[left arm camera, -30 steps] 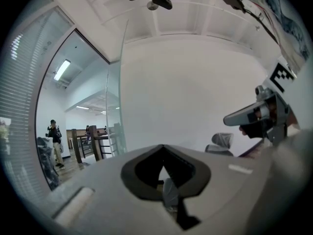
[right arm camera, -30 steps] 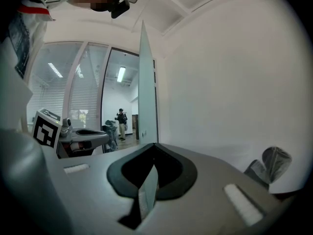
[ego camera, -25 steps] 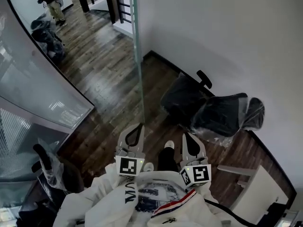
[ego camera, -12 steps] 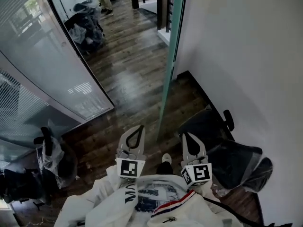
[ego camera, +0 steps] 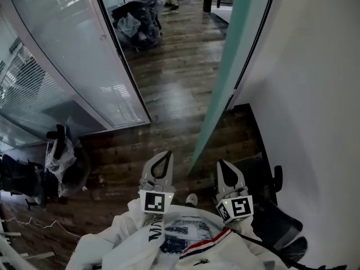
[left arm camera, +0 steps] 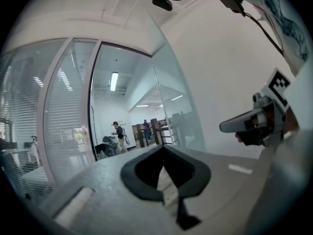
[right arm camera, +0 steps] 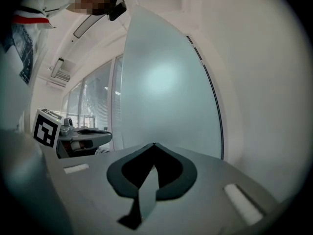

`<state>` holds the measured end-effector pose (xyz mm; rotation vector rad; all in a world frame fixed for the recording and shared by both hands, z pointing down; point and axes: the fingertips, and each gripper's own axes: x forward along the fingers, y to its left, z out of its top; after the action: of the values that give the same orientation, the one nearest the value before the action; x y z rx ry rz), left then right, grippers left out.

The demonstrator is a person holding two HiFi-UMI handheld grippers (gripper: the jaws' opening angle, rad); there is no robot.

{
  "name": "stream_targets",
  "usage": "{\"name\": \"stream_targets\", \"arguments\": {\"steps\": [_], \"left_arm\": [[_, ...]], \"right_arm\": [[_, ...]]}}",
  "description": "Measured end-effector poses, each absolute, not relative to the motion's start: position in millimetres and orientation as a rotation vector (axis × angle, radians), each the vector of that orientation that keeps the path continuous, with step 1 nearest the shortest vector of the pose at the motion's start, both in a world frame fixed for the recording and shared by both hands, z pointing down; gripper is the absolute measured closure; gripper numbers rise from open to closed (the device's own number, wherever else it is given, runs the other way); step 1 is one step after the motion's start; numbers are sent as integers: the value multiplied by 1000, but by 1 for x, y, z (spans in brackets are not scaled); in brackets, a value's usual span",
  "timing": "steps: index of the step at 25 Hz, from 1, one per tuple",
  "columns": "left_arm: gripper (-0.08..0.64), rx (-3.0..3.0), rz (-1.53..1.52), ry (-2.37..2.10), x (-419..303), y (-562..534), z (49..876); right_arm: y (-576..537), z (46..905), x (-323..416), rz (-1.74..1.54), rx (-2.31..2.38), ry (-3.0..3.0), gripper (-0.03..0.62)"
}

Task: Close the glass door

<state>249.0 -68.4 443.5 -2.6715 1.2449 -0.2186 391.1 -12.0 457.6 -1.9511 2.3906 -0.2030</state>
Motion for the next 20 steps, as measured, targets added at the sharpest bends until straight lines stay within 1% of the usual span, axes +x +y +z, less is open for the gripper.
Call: {"name": "stream_targets", "arguments": {"steps": [4,9,20], "left_arm": [[558,-2638,-263,1330,235,-77,447],[558,-2611,-297,1402,223,-87,446],[558,-2614,-304,1366,225,-101,439]], "right_arm": [[-33,471,384,-281,-1897,2446,586],[-50,474,379,-290,-1848,2498,586],[-66,494,383,-304,-1860,2547,586]]}}
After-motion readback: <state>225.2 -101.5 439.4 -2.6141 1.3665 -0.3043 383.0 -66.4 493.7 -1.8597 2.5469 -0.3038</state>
